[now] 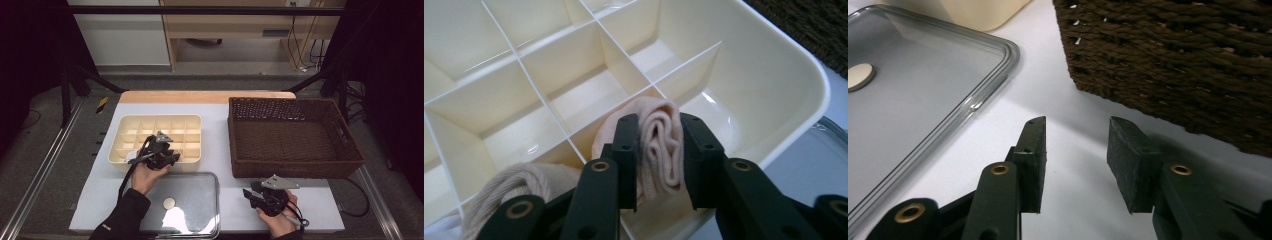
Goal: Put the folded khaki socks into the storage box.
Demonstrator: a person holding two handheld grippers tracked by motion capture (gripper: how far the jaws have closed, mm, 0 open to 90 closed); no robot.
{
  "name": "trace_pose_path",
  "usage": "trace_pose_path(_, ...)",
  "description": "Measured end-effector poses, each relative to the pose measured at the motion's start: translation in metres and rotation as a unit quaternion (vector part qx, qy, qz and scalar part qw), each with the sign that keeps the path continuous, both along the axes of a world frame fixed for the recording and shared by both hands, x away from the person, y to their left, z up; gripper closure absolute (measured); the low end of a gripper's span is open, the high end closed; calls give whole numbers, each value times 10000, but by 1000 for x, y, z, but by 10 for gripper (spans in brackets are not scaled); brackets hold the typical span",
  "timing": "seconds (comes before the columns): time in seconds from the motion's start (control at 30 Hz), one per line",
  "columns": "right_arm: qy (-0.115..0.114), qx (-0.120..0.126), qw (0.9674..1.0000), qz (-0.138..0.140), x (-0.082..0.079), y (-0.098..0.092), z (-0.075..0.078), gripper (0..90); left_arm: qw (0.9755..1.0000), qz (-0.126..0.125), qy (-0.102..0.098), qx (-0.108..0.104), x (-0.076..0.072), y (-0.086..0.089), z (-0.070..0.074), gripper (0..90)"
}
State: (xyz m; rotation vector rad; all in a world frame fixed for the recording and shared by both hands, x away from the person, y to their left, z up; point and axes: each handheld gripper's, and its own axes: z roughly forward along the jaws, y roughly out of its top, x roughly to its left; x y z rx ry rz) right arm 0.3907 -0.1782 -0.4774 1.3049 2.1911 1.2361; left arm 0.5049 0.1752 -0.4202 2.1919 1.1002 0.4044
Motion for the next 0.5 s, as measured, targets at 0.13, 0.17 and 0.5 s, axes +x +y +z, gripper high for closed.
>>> trace_pose_path(0.13, -5, 67, 10000, 72, 1, 4, 1, 602, 9996, 38, -209, -175, -5, 3, 6, 639)
trace_pose_path(0.17, 16, 100, 9999, 84, 1, 5, 1, 609, 9994, 15, -237, -271, -8, 4, 9, 628)
trace_pose_path(0.5, -28, 283, 9994, 221, 3, 17, 5, 597, 9934, -133, -780, -827, -44, 33, 33, 554)
